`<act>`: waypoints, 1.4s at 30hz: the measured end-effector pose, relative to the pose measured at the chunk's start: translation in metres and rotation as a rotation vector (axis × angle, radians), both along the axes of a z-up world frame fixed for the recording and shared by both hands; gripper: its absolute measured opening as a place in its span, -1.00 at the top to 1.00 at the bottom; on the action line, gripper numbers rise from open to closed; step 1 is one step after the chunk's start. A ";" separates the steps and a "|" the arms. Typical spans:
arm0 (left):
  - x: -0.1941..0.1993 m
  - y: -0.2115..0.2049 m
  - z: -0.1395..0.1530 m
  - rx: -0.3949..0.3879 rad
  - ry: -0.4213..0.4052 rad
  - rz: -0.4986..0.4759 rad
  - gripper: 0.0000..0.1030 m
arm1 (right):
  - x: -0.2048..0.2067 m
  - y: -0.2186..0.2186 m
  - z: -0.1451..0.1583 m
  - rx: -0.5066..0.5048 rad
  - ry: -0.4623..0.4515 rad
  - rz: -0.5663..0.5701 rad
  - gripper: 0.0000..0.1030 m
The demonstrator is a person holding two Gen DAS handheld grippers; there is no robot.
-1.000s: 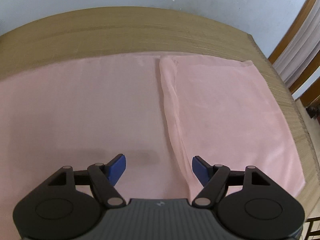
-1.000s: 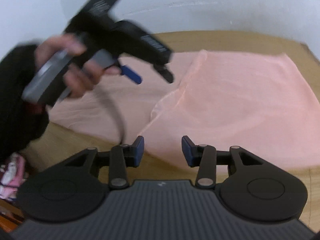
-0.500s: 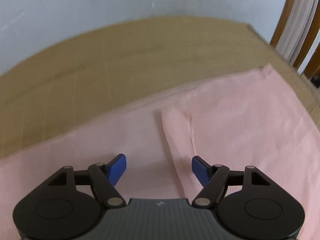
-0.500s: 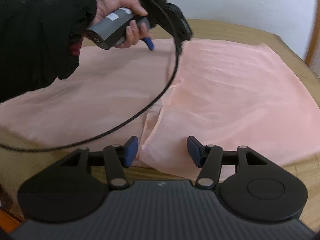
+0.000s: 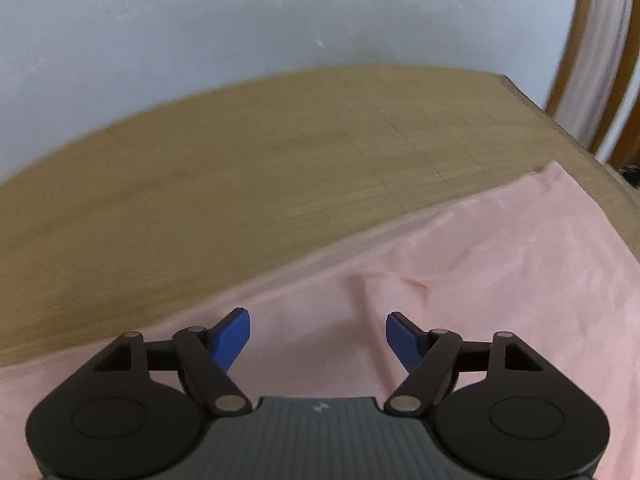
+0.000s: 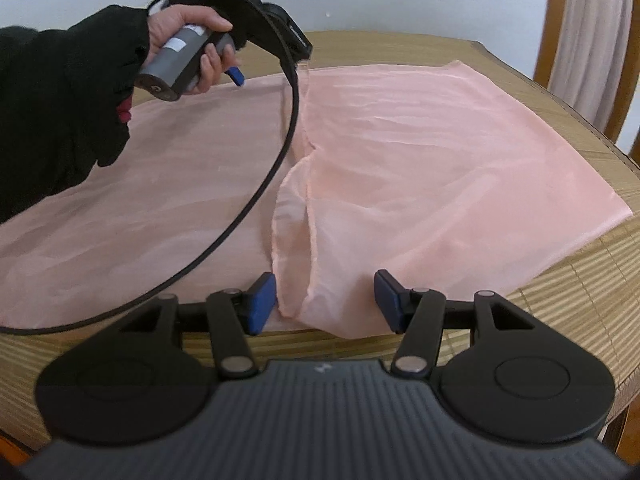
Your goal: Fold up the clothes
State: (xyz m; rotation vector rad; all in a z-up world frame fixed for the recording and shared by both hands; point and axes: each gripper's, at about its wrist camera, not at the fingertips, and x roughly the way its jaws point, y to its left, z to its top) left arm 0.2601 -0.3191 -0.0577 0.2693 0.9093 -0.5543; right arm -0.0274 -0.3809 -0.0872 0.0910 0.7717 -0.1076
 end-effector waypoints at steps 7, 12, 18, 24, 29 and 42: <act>-0.003 -0.027 0.001 -0.165 0.199 -0.192 -0.48 | 0.005 -0.008 -0.001 0.065 -0.015 -0.036 -0.10; -0.011 -0.003 -0.011 0.018 0.044 -0.155 -0.42 | 0.008 -0.010 0.000 0.072 -0.008 -0.023 -0.10; 0.017 0.098 -0.008 0.074 0.039 0.068 -0.46 | 0.004 -0.012 -0.001 0.083 -0.003 0.017 -0.10; -0.009 0.170 0.003 -0.042 0.157 0.095 -0.47 | 0.006 -0.009 0.005 0.049 0.017 0.089 -0.10; -0.086 0.201 0.006 -0.140 0.277 0.005 -0.47 | 0.011 -0.004 0.004 -0.036 0.070 0.181 -0.10; -0.227 0.155 0.003 -0.106 0.289 -0.029 -0.48 | 0.025 -0.054 -0.001 0.044 0.092 0.646 0.85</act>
